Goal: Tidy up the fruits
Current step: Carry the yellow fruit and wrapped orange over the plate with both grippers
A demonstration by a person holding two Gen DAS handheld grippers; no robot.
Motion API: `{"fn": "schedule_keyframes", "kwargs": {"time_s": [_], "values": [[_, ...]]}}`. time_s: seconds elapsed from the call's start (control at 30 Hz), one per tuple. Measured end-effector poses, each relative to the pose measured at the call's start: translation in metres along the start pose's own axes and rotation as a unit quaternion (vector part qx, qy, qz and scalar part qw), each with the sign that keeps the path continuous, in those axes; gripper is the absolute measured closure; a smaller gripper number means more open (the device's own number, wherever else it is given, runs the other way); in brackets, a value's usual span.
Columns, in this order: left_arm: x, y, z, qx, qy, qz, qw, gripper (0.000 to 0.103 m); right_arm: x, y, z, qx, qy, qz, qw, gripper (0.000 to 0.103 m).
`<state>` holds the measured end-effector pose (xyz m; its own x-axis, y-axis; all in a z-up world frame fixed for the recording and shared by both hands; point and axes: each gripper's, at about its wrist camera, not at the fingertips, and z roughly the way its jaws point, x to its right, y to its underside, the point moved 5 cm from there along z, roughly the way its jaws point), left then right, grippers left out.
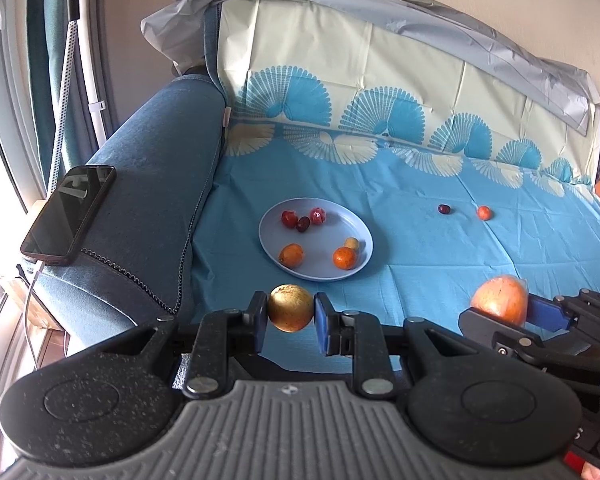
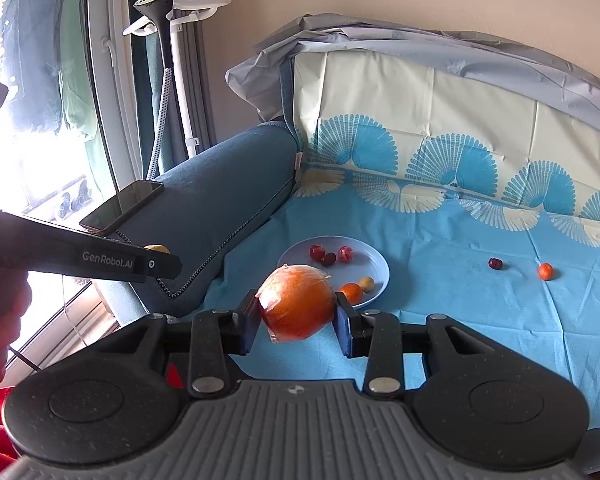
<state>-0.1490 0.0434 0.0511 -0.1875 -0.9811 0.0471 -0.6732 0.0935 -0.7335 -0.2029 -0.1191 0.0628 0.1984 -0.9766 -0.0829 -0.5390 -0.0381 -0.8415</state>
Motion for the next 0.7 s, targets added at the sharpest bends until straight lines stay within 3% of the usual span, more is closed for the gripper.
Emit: {"fn": "schedule_keyframes", "kwargs": {"time_s": [0.43,0.7], "values": [[-0.007,-0.006,0.015,-0.005,0.000,-0.008,1.0000,0.076,0.006,0.000,0.013,-0.003,0.009,0.002,1.000,0.063],[-0.009,-0.027,0.043,-0.010,0.008,-0.009,0.9999,0.076,0.011,-0.006,0.040,-0.016,0.014,0.002,1.000,0.063]]}}
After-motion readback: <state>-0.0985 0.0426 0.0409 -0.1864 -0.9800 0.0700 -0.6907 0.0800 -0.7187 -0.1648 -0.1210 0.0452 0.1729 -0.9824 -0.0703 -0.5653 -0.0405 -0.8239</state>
